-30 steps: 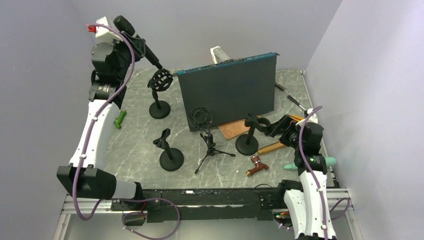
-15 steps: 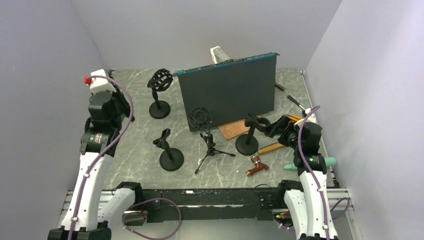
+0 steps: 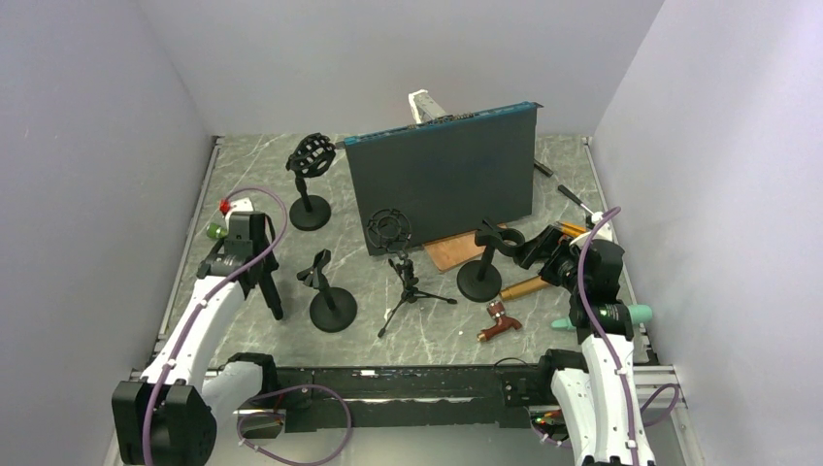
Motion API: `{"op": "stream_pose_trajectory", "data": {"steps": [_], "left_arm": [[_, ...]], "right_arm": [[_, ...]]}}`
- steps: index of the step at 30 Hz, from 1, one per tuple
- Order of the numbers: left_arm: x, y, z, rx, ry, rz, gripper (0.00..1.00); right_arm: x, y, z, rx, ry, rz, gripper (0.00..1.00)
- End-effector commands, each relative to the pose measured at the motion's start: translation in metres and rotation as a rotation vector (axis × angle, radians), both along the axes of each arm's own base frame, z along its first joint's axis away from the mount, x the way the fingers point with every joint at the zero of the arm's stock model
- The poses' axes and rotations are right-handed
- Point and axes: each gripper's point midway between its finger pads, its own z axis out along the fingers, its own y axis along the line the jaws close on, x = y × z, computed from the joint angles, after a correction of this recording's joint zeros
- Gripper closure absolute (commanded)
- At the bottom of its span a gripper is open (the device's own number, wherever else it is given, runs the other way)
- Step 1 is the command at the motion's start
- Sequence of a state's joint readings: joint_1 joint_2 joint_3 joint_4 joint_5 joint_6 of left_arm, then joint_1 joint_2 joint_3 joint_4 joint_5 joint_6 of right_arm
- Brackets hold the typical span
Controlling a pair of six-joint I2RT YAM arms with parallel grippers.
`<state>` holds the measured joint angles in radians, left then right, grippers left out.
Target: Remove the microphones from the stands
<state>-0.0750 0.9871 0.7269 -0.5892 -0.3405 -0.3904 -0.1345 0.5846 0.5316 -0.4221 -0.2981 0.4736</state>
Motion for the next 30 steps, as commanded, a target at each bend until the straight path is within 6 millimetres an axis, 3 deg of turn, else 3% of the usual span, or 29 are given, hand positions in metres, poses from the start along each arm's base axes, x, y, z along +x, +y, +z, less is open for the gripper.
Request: {"op": "stream_pose_trajectory", "data": {"steps": [1,6,10,17,25,30], "left_arm": [[0.006,-0.001,-0.002,-0.031,-0.036,0.039,1.00],[0.004,-0.015,-0.031,-0.115,0.021,0.028,1.00],[0.000,-0.009,-0.037,-0.105,0.046,0.085,0.96],[0.001,-0.009,-0.035,-0.105,0.026,0.065,0.74],[0.004,-0.016,-0.026,-0.139,-0.022,0.028,0.23],[0.006,-0.012,-0.003,-0.112,-0.076,0.023,0.15]], "right_arm": [[0.004,0.004,0.009,0.001,-0.051,0.022,0.00],[0.004,0.005,0.009,0.000,-0.051,0.027,0.00],[0.004,0.006,0.009,0.002,-0.051,0.031,0.00],[0.004,0.005,0.009,0.000,-0.048,0.028,0.00],[0.004,0.005,0.008,-0.001,-0.043,0.028,0.00],[0.004,0.004,0.008,-0.001,-0.039,0.025,0.00]]}}
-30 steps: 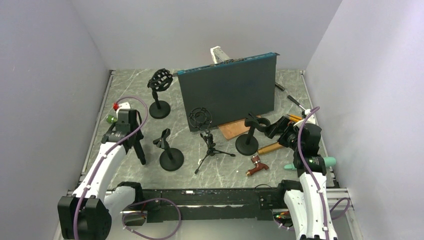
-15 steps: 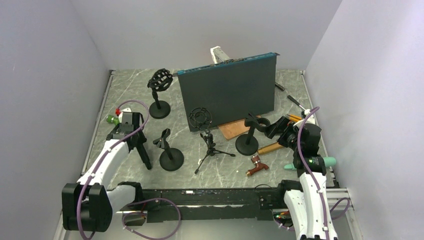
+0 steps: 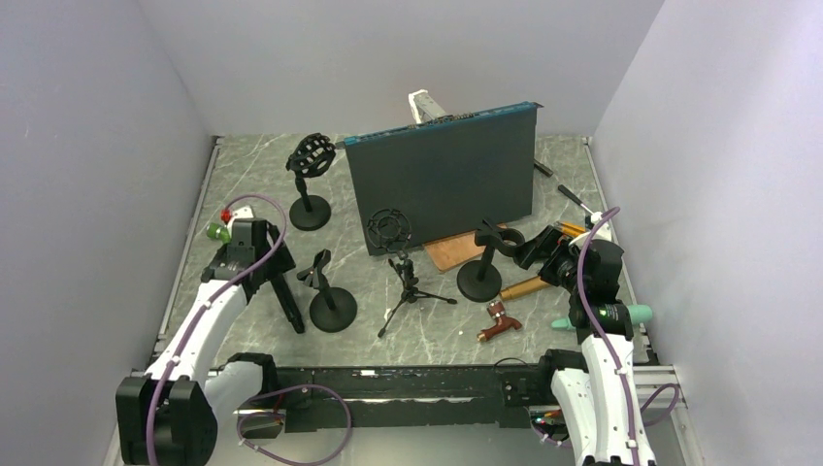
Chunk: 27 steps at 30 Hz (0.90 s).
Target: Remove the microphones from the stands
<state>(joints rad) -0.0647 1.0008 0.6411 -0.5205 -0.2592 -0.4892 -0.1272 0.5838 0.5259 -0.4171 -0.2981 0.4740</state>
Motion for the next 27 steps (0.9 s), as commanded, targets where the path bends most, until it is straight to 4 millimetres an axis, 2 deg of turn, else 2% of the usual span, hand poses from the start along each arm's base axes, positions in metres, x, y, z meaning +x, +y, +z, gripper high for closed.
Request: {"op": "stream_pose_trajectory", "data": {"steps": [1,3,9,11,14,18,22,27], "left_arm": [[0.011,0.003,0.035,0.016,-0.115,-0.008,0.15],[0.018,0.001,0.060,0.011,-0.199,-0.027,0.12],[0.048,-0.023,0.157,-0.046,-0.540,-0.193,0.08],[0.057,-0.029,0.183,-0.070,-0.630,-0.258,0.08],[0.075,-0.030,0.212,-0.153,-0.725,-0.326,0.12],[0.099,-0.026,0.239,-0.324,-0.806,-0.426,0.16],[0.126,-0.040,0.252,-0.538,-0.904,-0.619,0.24],[0.147,-0.047,0.242,-0.744,-0.916,-0.749,0.22]], "right_arm": [[0.004,0.003,0.009,-0.001,-0.038,0.017,0.00],[0.004,0.003,0.008,-0.001,-0.036,0.019,0.00],[0.005,0.002,0.008,-0.004,-0.031,0.016,0.00],[0.005,0.002,0.008,-0.003,-0.030,0.017,0.00],[0.005,0.002,0.008,-0.003,-0.029,0.017,0.00],[0.005,0.002,0.008,-0.004,-0.024,0.020,0.00],[0.006,0.002,0.008,-0.006,-0.016,0.023,0.00],[0.007,0.001,0.007,-0.010,-0.003,0.021,0.00]]}}
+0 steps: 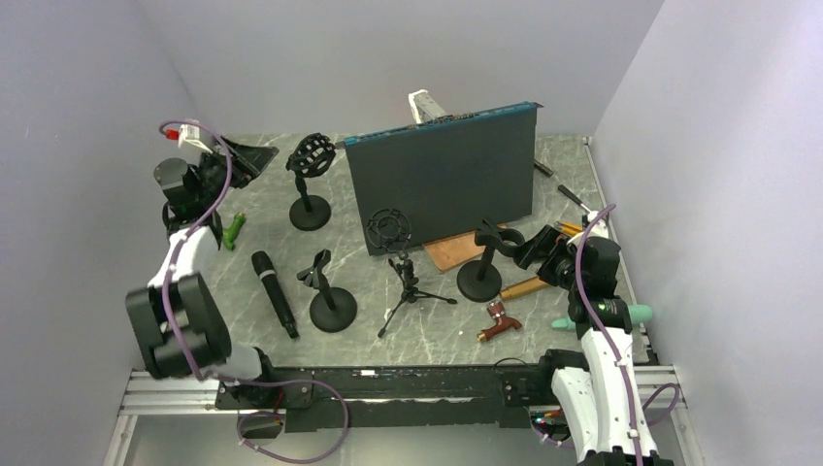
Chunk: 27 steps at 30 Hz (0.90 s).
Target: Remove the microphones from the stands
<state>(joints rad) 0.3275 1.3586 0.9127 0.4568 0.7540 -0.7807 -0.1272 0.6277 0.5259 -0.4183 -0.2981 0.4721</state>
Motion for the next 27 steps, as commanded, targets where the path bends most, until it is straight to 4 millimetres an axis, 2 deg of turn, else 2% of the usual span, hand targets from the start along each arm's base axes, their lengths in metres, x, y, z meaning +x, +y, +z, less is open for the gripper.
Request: {"op": "stream_pose_trajectory", "data": {"steps": [1,6,8,14,17,27], "left_arm": [[-0.012,-0.033,0.037,-0.092,-0.180,-0.324,0.22],[-0.006,-0.034,0.019,-0.148,-0.176,-0.395,0.22],[-0.002,-0.034,0.010,-0.168,-0.154,-0.397,0.26],[0.010,-0.031,-0.021,-0.142,-0.047,-0.330,0.30],[0.016,-0.025,-0.034,-0.118,0.003,-0.279,0.30],[0.027,-0.036,-0.054,-0.088,0.073,-0.292,0.23]], "right_arm": [[0.005,0.001,0.016,-0.013,-0.043,0.017,0.00],[0.007,-0.002,0.014,-0.019,-0.027,0.003,0.00],[0.007,-0.003,0.013,-0.022,-0.020,0.000,0.00],[0.009,-0.005,0.011,-0.026,-0.006,-0.008,0.00],[0.009,-0.005,0.011,-0.027,-0.007,-0.006,0.00],[0.008,-0.004,0.015,-0.028,-0.014,0.000,0.00]]}}
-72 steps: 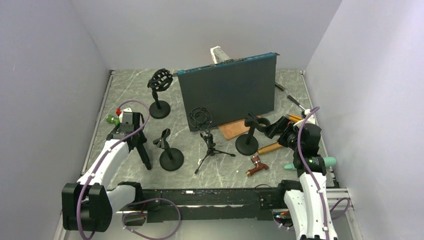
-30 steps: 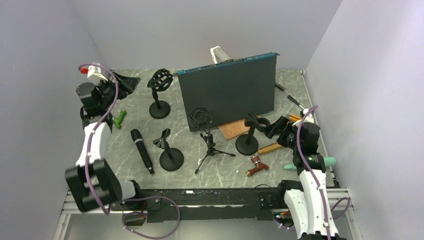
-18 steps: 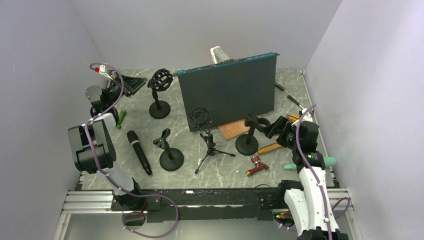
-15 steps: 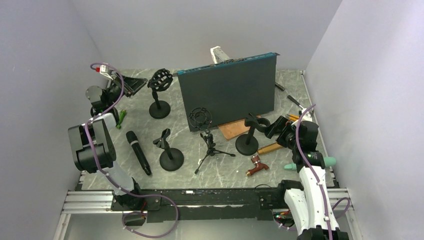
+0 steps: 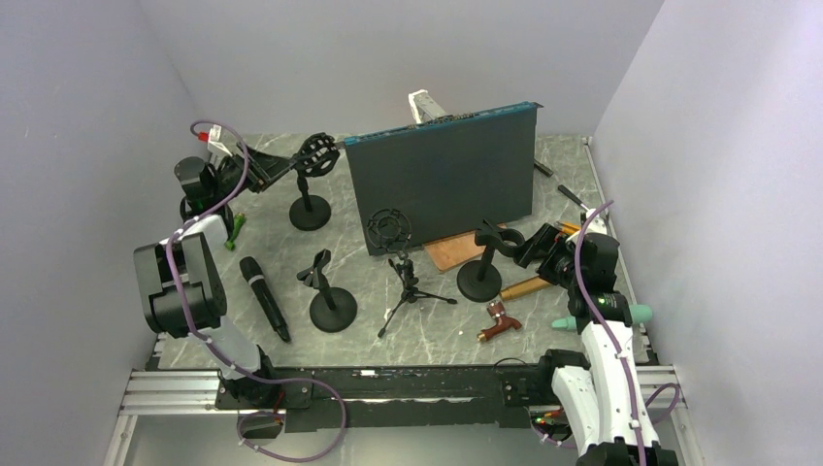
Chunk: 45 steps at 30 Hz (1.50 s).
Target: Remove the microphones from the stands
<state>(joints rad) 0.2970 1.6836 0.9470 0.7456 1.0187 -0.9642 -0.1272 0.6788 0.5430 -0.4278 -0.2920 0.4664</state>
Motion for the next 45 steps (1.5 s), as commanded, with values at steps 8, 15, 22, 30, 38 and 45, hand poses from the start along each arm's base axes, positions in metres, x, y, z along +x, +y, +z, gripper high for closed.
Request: {"op": "stream_pose_trajectory", "data": {"steps": [8,15,22,30,38,45], "left_arm": [[0.011,0.003,-0.010,0.054,0.014,0.025,0.35],[0.013,0.012,-0.031,0.109,0.098,0.073,0.40],[0.011,0.028,-0.068,0.231,0.234,0.129,0.44],[0.004,0.041,-0.108,0.310,0.350,0.144,0.45],[0.000,0.039,-0.120,0.343,0.387,0.135,0.45],[0.001,0.047,-0.081,0.398,0.294,0.209,0.30]], "right_arm": [[0.005,-0.003,0.023,-0.026,-0.061,-0.001,0.00],[0.004,-0.002,0.022,-0.024,-0.061,0.000,0.00],[0.004,-0.002,0.022,-0.024,-0.066,-0.001,0.00],[0.003,-0.001,0.023,-0.022,-0.071,0.001,0.00],[0.003,-0.003,0.025,-0.027,-0.079,-0.006,0.00],[0.004,-0.003,0.030,-0.029,-0.087,-0.004,0.00]]}}
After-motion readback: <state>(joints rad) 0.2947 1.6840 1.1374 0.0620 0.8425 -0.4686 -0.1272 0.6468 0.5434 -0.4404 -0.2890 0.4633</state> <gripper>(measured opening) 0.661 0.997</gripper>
